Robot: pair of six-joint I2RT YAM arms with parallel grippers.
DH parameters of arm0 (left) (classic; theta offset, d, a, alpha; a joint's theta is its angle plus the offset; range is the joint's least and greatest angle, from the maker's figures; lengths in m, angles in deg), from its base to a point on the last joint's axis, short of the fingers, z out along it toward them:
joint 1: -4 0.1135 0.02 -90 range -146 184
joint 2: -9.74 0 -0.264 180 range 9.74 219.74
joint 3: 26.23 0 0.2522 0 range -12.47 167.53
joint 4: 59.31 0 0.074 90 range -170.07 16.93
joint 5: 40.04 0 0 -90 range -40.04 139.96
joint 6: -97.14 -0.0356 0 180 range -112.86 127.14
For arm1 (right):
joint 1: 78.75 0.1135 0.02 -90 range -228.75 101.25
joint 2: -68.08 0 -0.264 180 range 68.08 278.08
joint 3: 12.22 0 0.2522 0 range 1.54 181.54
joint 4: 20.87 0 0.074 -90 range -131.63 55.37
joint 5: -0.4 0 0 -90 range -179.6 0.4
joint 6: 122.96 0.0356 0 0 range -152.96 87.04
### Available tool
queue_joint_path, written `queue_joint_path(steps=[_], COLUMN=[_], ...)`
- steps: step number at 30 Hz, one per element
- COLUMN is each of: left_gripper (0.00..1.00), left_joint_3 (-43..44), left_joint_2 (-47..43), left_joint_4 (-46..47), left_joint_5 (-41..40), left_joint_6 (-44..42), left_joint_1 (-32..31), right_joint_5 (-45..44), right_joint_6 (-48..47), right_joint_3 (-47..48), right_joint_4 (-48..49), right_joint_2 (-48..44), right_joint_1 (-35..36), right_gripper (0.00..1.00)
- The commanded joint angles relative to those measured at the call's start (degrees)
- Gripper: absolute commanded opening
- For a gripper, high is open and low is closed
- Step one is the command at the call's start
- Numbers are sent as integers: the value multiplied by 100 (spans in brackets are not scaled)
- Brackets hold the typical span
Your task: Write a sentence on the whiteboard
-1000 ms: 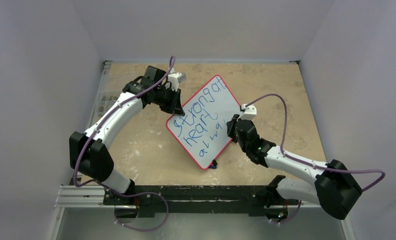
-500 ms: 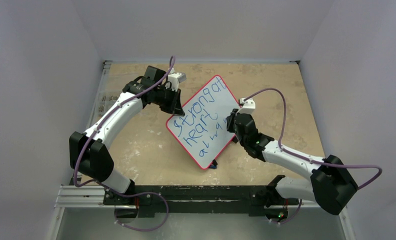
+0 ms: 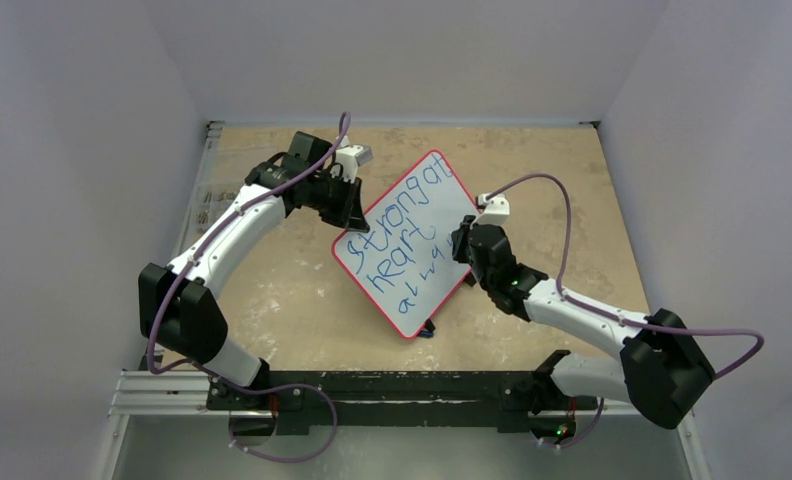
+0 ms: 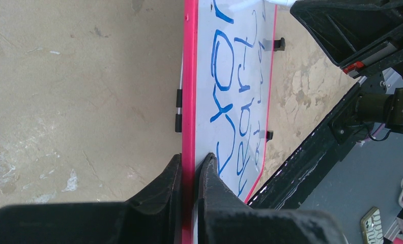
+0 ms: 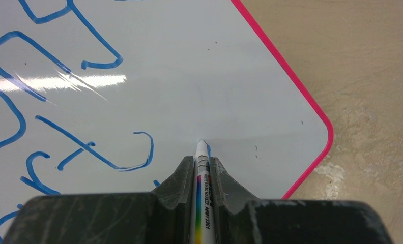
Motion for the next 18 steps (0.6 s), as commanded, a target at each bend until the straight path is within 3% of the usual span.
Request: queue_joint_path(steps=[1, 18], left_gripper=[0, 0], left_joint_3=[-40, -40], left_joint_2=[167, 125], left_joint_4=[-674, -677], left_joint_5=[-2127, -2123], left_joint_6=[-722, -716], left_joint_1=[136, 136], right_joint_5=[275, 592], right_joint_6=[180, 816], right_joint_3=[-179, -613], right_joint_4=[-44, -476], right_joint_2=[-116, -192], right_joint_1=[0, 0], right_gripper=[0, 0])
